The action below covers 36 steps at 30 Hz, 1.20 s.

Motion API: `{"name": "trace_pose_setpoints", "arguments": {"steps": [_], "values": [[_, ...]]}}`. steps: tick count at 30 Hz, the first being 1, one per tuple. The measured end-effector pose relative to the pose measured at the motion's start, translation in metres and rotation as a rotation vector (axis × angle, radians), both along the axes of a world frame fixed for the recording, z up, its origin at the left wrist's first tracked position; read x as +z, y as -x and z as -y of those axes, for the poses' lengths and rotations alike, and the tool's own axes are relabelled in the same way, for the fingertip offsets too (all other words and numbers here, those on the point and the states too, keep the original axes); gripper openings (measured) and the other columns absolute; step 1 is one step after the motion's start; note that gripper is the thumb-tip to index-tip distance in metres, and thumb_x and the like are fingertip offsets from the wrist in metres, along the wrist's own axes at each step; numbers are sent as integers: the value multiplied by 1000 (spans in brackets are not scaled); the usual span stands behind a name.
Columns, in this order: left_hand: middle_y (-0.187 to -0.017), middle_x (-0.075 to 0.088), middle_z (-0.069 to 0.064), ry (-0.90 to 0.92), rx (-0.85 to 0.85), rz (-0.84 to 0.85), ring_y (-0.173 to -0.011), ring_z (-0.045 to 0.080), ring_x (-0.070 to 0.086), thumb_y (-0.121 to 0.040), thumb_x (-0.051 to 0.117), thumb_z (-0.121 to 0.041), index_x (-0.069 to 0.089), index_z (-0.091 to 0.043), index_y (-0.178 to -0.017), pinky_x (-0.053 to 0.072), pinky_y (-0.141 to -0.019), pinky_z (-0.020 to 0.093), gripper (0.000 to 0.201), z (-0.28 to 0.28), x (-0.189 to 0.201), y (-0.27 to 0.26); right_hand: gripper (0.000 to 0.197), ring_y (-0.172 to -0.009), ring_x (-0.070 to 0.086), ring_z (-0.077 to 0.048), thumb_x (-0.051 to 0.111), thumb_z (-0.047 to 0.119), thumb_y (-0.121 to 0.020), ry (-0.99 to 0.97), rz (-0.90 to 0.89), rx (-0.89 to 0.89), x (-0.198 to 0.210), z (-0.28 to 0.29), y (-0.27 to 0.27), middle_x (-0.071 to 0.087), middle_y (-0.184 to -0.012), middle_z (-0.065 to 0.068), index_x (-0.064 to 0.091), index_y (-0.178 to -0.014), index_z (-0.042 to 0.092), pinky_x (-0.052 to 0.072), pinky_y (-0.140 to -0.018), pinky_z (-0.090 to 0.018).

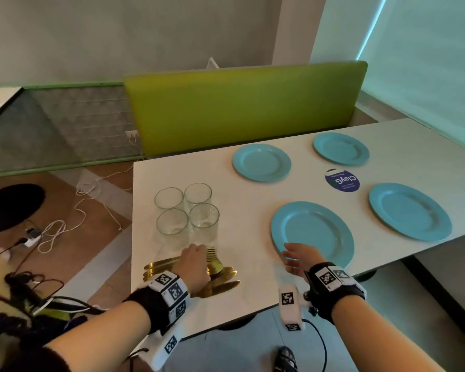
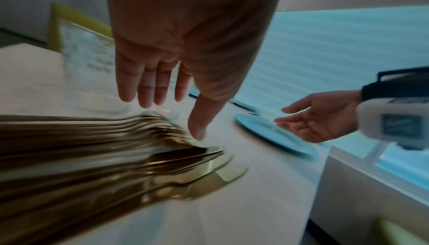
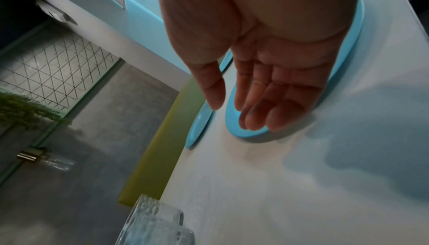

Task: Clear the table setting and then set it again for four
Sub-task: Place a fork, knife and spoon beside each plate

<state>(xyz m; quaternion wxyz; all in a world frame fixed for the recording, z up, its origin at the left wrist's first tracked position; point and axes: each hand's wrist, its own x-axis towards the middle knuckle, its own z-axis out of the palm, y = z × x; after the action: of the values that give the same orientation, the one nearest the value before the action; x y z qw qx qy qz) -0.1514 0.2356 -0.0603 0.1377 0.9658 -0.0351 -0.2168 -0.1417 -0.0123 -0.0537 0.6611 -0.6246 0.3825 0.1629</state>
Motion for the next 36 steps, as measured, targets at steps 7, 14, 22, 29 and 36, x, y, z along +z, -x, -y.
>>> {"name": "trace_pose_setpoints", "arguments": {"steps": [7, 14, 22, 29, 36], "values": [[-148, 32, 13, -105, 39, -46, -136, 28, 32, -88, 58, -38, 20, -7, -145, 31, -110, 35, 76, -46, -9, -10, 19, -58, 46, -19, 50, 7, -94, 24, -19, 44, 7, -11, 9, 54, -73, -8, 50, -75, 8, 41, -56, -28], [-146, 36, 9, -171, -81, -129, -135, 27, 36, -86, 62, -40, 25, -14, -147, 33, -111, 37, 76, -50, -21, -18, 14, -59, 49, -18, 52, 9, -93, 52, -21, 64, 10, -23, 6, 57, -75, -8, 52, -80, 7, 43, -55, -29], [-129, 49, 7, -131, -49, -38, -120, 25, 48, -90, 43, -59, 48, -14, -129, 41, -100, 35, 60, -50, -31, -21, 16, -60, 50, -18, 52, 9, -94, 75, -64, 73, 4, -24, 8, 57, -76, -8, 51, -78, 8, 44, -56, -28], [-132, 51, 11, -127, -27, -85, -120, 26, 51, -95, 42, -43, 49, -9, -131, 41, -101, 31, 50, -47, -27, -23, 17, -59, 50, -18, 52, 9, -94, 97, -72, 93, 5, -26, 11, 57, -75, -7, 52, -77, 8, 44, -55, -28], [-121, 59, 11, -98, -50, -115, -109, 25, 58, -96, 45, -23, 56, -11, -123, 46, -90, 29, 32, -38, -20, -26, 17, -59, 50, -18, 52, 10, -94, 113, -70, 112, 5, -28, 14, 57, -75, -7, 52, -77, 8, 45, -56, -28]]}}
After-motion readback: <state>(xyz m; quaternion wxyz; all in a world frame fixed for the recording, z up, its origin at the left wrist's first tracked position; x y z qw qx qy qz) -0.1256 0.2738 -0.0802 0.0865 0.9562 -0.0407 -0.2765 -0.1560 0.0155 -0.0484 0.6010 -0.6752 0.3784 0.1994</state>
